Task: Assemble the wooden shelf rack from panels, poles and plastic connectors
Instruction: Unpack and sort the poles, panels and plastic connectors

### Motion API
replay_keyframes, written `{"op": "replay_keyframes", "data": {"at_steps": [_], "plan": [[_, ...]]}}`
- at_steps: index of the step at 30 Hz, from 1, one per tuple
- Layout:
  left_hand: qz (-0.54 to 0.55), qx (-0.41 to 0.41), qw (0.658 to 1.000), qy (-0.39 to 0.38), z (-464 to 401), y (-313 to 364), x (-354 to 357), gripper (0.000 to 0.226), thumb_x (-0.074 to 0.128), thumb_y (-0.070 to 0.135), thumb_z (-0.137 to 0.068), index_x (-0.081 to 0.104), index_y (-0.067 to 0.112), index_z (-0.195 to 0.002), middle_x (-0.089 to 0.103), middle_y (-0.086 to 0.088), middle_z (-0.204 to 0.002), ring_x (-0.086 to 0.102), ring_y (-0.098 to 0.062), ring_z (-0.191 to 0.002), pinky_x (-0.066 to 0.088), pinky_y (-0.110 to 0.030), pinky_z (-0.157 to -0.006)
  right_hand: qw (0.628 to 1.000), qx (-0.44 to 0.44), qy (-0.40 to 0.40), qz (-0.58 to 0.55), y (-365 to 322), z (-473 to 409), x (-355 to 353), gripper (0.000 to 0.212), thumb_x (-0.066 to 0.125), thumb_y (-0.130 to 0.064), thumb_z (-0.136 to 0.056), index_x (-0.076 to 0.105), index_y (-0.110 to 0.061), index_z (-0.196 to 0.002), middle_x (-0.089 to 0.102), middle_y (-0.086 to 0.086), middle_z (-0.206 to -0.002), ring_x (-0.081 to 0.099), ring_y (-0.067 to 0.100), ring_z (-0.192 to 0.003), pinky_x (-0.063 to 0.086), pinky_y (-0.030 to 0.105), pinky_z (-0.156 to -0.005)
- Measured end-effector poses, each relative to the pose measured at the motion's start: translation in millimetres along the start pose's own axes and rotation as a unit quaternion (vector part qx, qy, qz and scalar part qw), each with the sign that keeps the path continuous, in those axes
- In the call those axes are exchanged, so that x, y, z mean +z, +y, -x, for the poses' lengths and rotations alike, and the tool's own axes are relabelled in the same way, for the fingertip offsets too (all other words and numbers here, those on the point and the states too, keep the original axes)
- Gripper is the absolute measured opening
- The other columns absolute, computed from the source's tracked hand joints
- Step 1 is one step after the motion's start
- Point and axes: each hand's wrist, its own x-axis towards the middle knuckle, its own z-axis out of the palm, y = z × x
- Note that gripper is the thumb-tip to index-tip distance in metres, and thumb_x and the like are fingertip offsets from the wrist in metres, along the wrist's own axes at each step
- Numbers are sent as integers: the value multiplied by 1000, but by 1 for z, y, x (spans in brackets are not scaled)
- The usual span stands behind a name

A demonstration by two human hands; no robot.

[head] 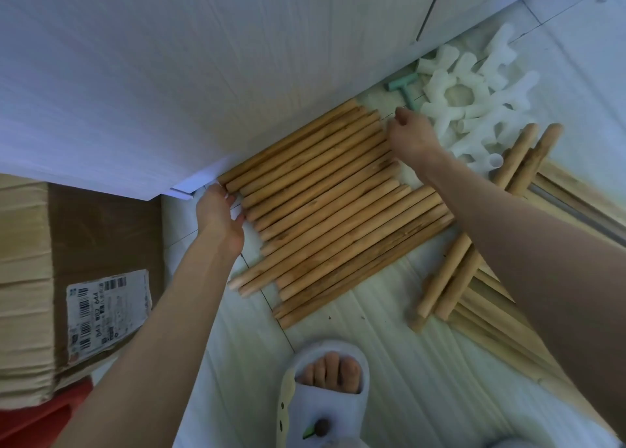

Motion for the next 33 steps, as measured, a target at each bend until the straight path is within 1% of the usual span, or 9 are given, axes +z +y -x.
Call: {"op": "replay_keyframes", "data": {"at_steps": [2,5,11,14,17,21,25,28,33], "plan": [[7,-2,1000,16,-1,1,4,26,33,19,-100,55,17,-113,54,4,-106,50,-11,-109,40,-30,-101,1000,-15,-19,-2,-6,-5,3,44,28,-17,-100,33,-2,-141,42,15,-141,43,26,-126,34,32,-102],[4,3,999,35,-1,5,10,37,31,21,-101,43,16,-136,52,3,-117,54,-7,-98,40,-25,-89,998,-31,-56,-8,-13,-12,10,47,27,-19,-101,24,-8,-147,31,10,-151,30,23,-137,24,29,-110],[-18,-14,1000,12,-1,4,14,45,30,28,-102,32,15,-145,38,1,-146,41,-12,-127,34,-26,-99,995,-32,-86,-41,-20,-17,14,43,31,-16,-101,34,-10,-144,37,6,-147,32,20,-136,24,22,-105],[-34,-1,999,2,-2,2,8,41,32,26,-102,37,15,-141,49,7,-125,47,-4,-104,35,-24,-96,994,-46,-91,-49,-19,-12,14,46,31,-22,-102,28,-11,-146,31,5,-151,28,19,-139,21,24,-109],[-45,12,999,11,-6,0,-3,22,35,26,-101,51,23,-116,51,9,-105,48,-4,-93,41,-23,-86,995,-49,-78,-50,-12,-4,10,51,30,-31,-102,20,-15,-149,23,3,-155,20,17,-142,16,30,-116],[-118,29,990,75,-2,-14,-29,43,29,19,-101,34,15,-143,39,-3,-145,39,-17,-131,28,-37,-113,997,-51,-54,12,9,19,-6,49,27,-34,-102,27,-13,-147,30,4,-152,26,20,-140,20,30,-113],[-190,-52,968,156,6,-42,-56,43,30,20,-99,41,5,-137,41,-15,-143,40,-32,-130,34,-45,-108,995,-23,-43,82,27,39,-15,38,27,-27,-102,58,-6,-114,56,16,-114,50,29,-111,35,27,-87],[-213,-116,949,203,11,-52,-66,44,30,17,-95,42,2,-135,38,-18,-142,38,-37,-129,33,-49,-108,995,11,-35,98,31,44,-15,36,28,-24,-100,49,-11,-74,50,13,-92,46,24,-87,31,27,-74],[-220,-135,948,185,23,-59,-57,44,31,16,-95,37,4,-136,34,-16,-142,37,-33,-127,32,-43,-109,993,13,-2,116,36,47,-19,42,26,-25,-102,44,-9,-68,49,13,-86,44,23,-84,30,27,-72]]}}
